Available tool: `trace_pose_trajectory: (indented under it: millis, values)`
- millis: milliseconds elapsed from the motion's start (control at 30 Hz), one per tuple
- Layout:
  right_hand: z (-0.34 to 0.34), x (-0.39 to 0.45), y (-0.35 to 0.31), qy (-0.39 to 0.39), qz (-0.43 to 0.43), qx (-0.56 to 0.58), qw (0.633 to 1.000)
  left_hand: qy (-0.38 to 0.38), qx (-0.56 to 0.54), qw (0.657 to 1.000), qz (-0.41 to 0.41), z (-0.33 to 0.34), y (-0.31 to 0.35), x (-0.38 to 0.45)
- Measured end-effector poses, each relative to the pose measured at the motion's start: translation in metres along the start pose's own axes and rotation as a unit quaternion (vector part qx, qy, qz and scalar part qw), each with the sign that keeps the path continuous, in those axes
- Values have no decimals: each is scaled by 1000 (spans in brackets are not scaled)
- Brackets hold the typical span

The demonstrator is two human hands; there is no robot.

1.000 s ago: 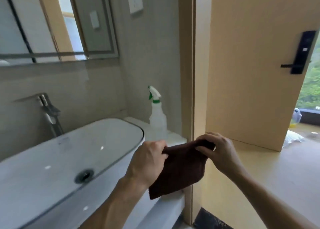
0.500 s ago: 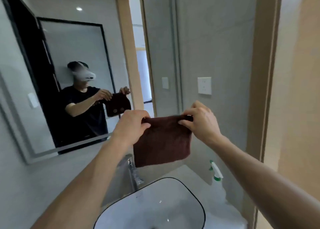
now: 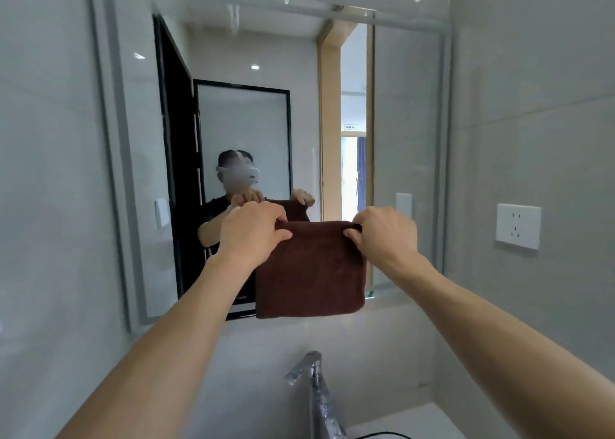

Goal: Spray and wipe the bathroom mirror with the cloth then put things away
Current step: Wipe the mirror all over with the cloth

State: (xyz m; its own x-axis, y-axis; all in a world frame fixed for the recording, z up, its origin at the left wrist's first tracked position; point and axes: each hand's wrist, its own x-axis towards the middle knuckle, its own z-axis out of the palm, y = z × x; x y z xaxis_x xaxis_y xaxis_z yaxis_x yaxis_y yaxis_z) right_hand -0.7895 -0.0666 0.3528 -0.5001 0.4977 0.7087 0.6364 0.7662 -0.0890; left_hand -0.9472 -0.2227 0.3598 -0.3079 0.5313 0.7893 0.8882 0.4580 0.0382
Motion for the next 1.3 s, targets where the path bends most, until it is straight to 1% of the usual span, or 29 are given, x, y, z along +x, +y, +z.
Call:
trace_pose_trajectory:
  millis: [67, 167, 233, 367, 500, 600, 633, 700, 733, 800, 867, 933, 1033, 1100, 1133, 1200, 1233, 1300]
  values:
    - [6, 14, -4, -17, 24, 20, 999, 12, 28, 1000, -2, 5, -2, 9]
    - [12, 37, -5, -34, 60, 144, 987, 29, 61, 997, -21, 9, -3, 27]
    - [12, 55, -5, -21, 67, 212, 975, 47, 88, 994, -33, 7, 0, 44]
    - [-1, 108, -6, 13, 62, 301, 952, 63, 116, 990, -48, -5, 7, 92]
    - [-25, 176, -14, 68, 54, 379, 921, 92, 145, 983, -69, -28, 9, 158]
    - [-43, 226, -26, 119, 56, 433, 892, 136, 208, 965, -88, -46, 8, 208]
    - [-48, 241, -31, 139, 50, 430, 891, 154, 221, 958, -94, -52, 6, 223]
    - [-57, 268, -40, 192, 33, 381, 904, 189, 231, 949, -100, -61, 1, 248]
    - [-61, 280, -45, 219, 26, 372, 902, 208, 231, 945, -102, -65, -2, 259]
    - [-67, 300, -58, 258, 4, 386, 886, 250, 217, 937, -110, -73, -10, 281]
    - [-67, 317, -70, 272, -14, 391, 879, 280, 185, 935, -118, -78, -17, 301]
    - [-58, 328, -81, 264, -19, 399, 878, 280, 146, 942, -115, -75, -25, 316]
    - [-33, 329, -99, 267, -42, 416, 868, 258, 84, 956, -113, -55, -37, 322]
    - [-16, 328, -110, 275, -59, 412, 867, 258, 34, 961, -89, -40, -47, 316]
    - [-9, 329, -116, 278, -53, 399, 872, 259, 9, 963, -73, -36, -50, 311]
    - [-1, 334, -127, 282, -13, 360, 889, 247, -44, 967, -49, -37, -56, 302]
    - [2, 337, -133, 283, 8, 340, 897, 233, -72, 969, -48, -41, -57, 298]
    - [5, 344, -146, 296, 42, 316, 900, 207, -104, 971, -56, -48, -62, 290]
